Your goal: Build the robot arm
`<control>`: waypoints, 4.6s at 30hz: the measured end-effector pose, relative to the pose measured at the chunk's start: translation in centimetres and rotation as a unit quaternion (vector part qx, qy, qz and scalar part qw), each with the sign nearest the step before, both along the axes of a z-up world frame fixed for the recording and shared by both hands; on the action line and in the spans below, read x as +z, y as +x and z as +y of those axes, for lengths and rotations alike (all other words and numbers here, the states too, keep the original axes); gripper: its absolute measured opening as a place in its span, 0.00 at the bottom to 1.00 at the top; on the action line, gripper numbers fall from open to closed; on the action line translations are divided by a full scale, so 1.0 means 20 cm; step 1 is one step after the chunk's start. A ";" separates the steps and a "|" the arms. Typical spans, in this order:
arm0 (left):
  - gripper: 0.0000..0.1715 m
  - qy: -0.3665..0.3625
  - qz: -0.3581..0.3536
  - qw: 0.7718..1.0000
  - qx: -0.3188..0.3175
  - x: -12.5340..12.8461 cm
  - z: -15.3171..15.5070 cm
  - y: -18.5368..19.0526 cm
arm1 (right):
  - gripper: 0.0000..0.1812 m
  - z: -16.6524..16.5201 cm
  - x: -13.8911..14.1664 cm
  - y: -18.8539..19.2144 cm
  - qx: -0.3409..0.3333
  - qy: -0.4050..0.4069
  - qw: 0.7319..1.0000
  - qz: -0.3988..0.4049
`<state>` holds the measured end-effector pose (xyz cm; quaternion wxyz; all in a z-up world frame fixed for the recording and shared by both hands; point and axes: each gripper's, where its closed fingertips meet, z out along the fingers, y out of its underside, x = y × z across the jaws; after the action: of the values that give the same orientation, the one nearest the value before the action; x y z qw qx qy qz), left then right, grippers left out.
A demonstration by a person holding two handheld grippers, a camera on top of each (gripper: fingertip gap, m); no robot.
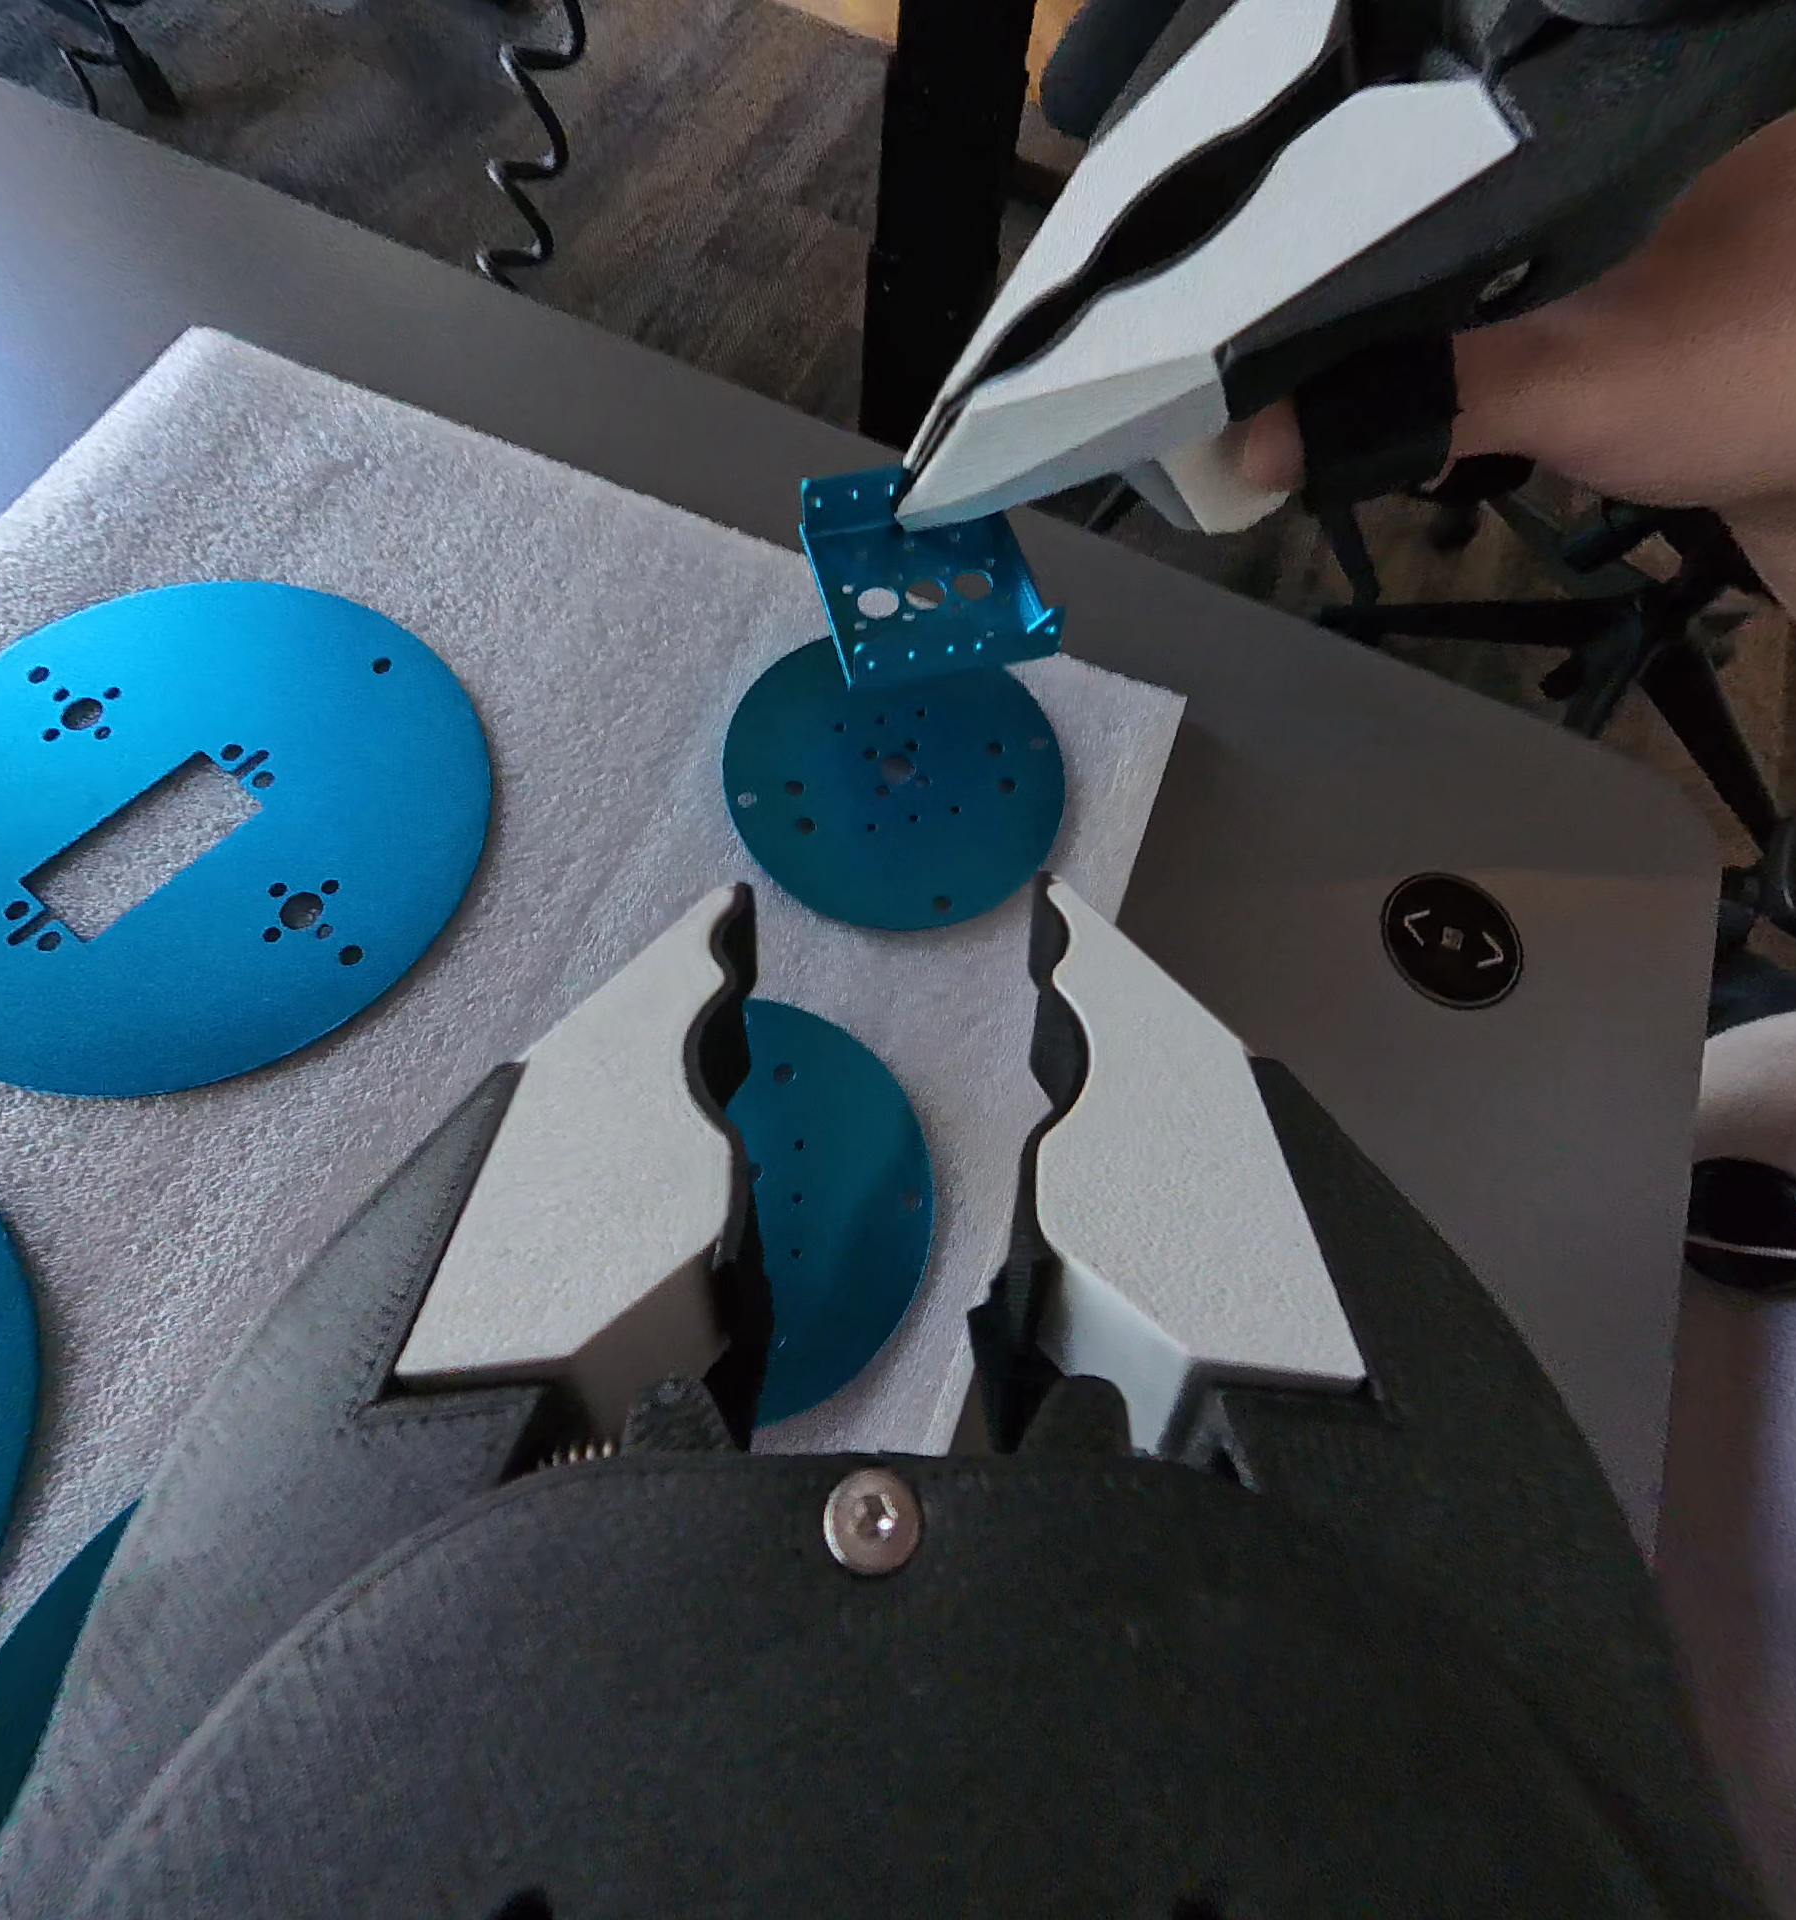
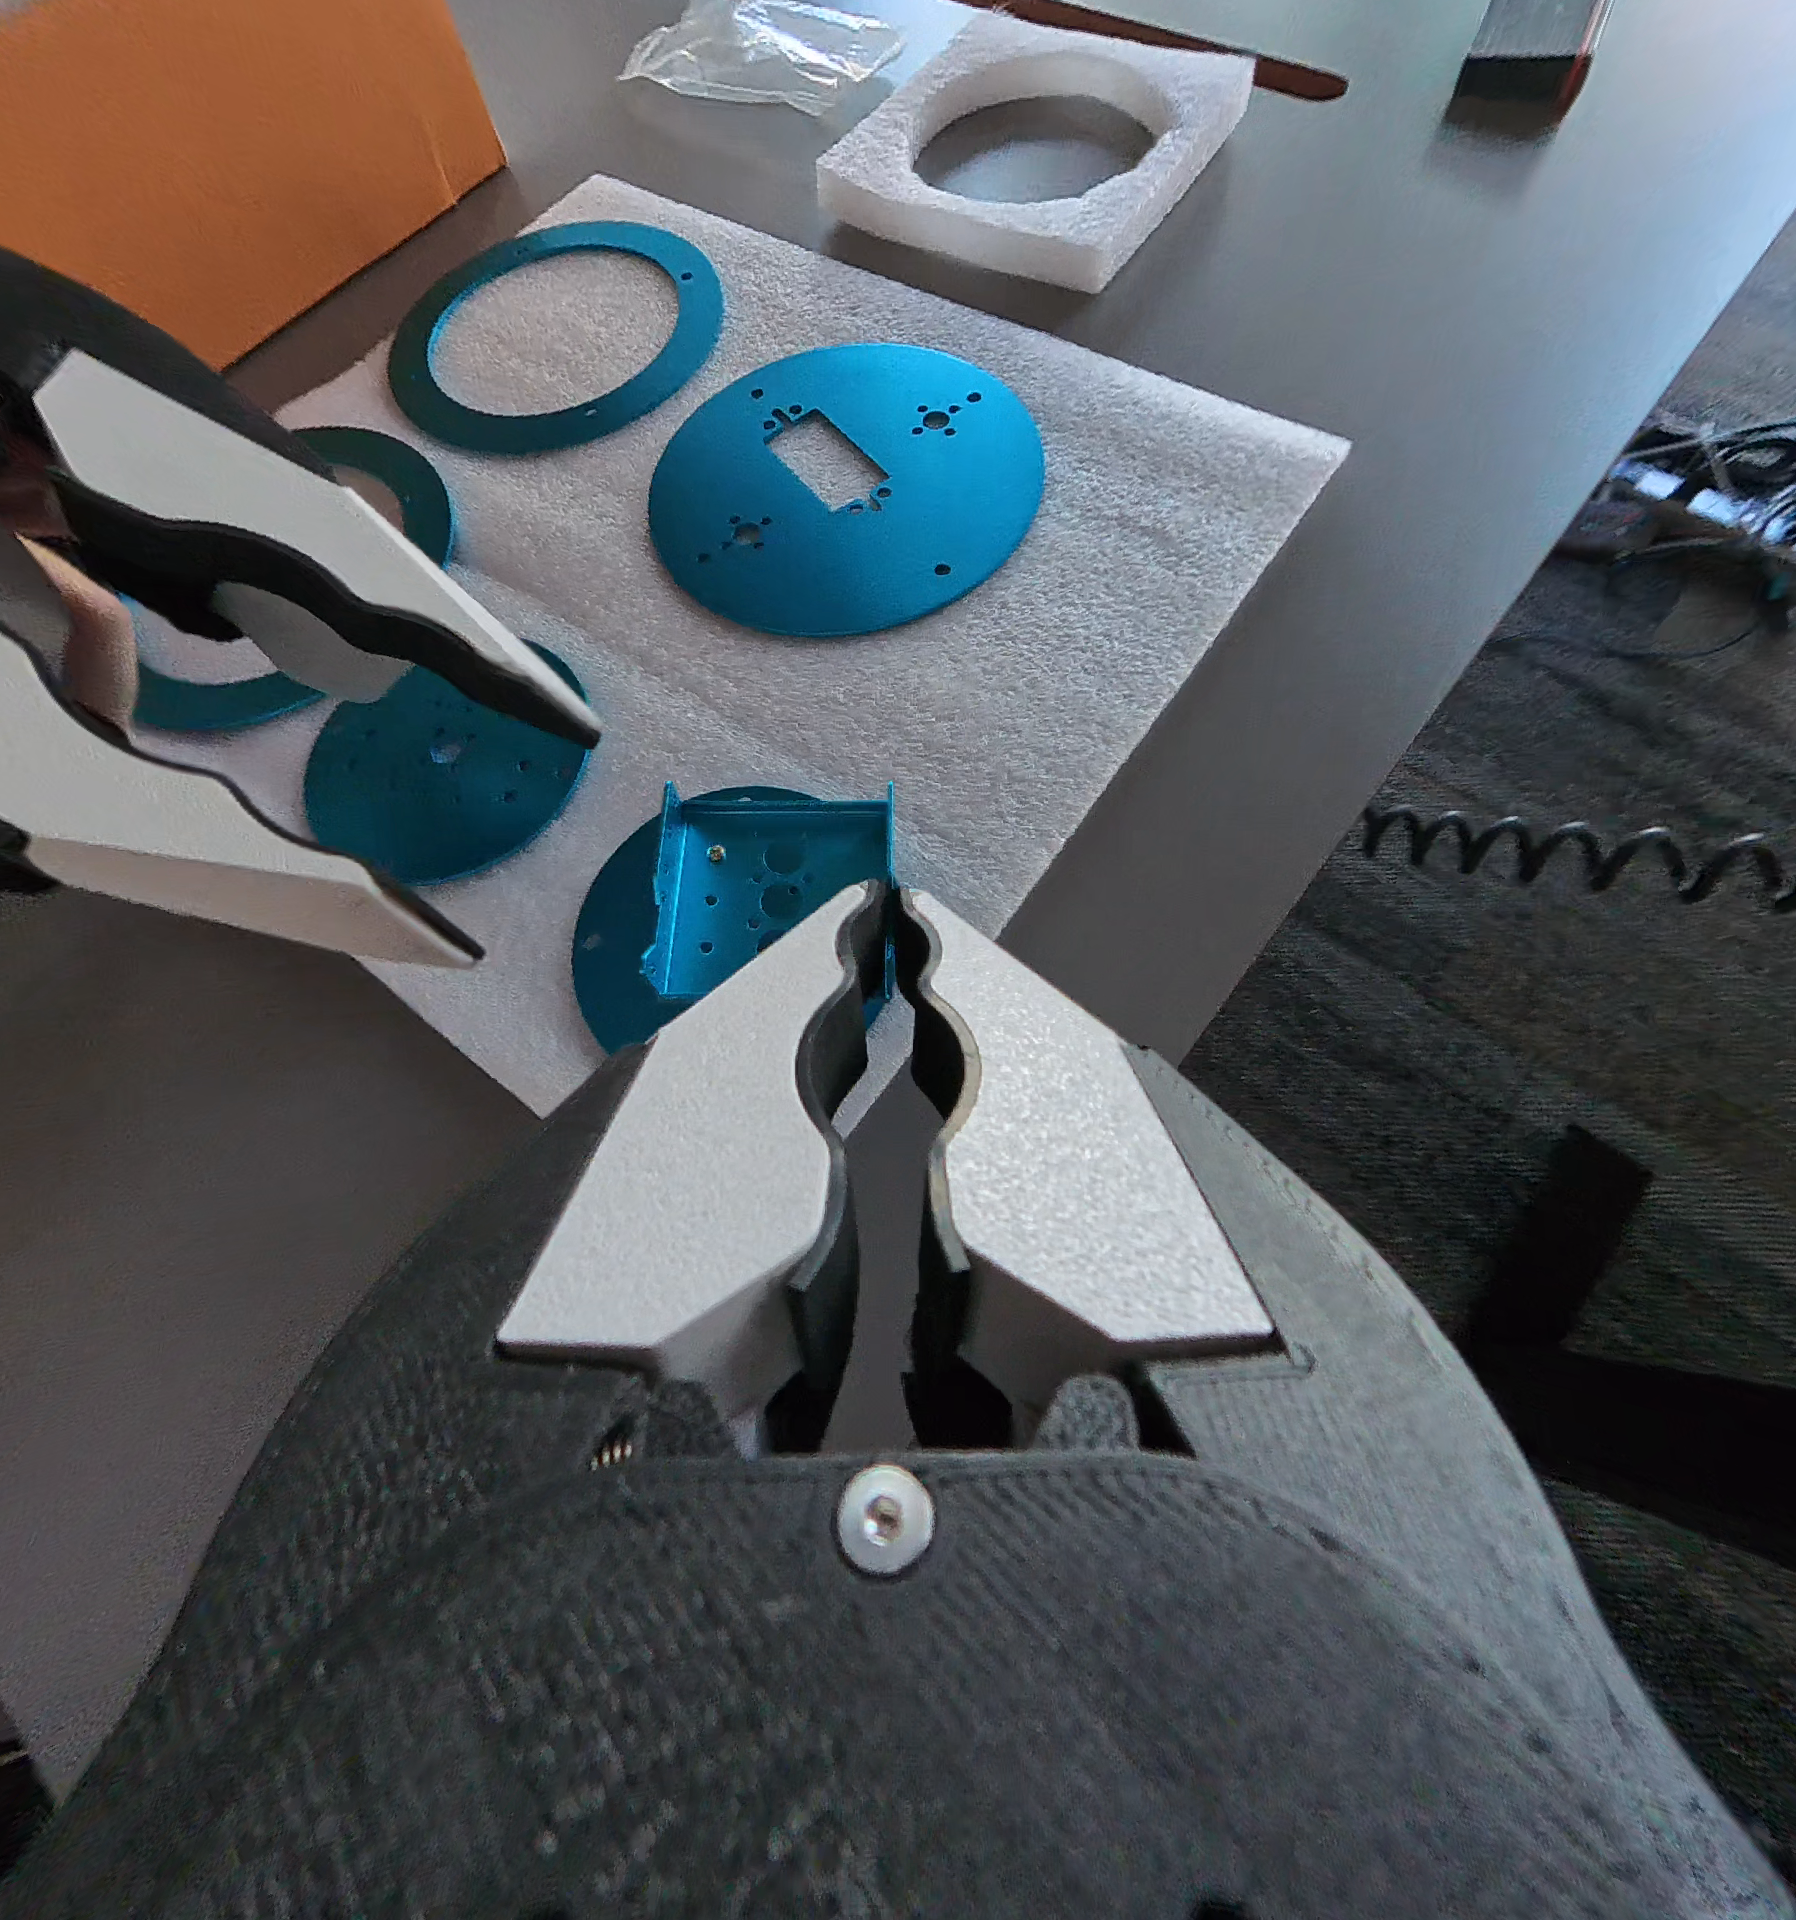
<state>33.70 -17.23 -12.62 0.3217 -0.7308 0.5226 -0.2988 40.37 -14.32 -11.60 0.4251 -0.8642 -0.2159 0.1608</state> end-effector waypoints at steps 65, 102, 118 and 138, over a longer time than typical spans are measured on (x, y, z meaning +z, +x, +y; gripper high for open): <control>0.14 -0.480 -0.028 0.874 0.069 -0.05 0.05 0.08 | 0.00 -0.08 -0.11 -0.02 -0.035 0.042 0.996 0.066; 0.02 -0.550 -0.119 0.824 0.074 0.04 0.06 0.14 | 0.00 -0.08 -0.15 0.01 -0.009 0.048 0.999 -0.023; 0.15 -0.380 -0.044 0.921 0.077 -0.04 0.04 0.06 | 0.00 -0.07 -0.06 -0.01 0.017 0.085 0.995 -0.046; 0.41 -0.163 -0.159 0.970 0.078 0.19 0.08 -0.02 | 0.00 0.10 0.20 -0.04 0.059 0.076 0.994 -0.060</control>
<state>33.21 -15.57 -8.91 0.2995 -0.7552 0.3497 -0.4665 39.55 -12.24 -7.53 0.4660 -0.8232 -0.3028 0.1162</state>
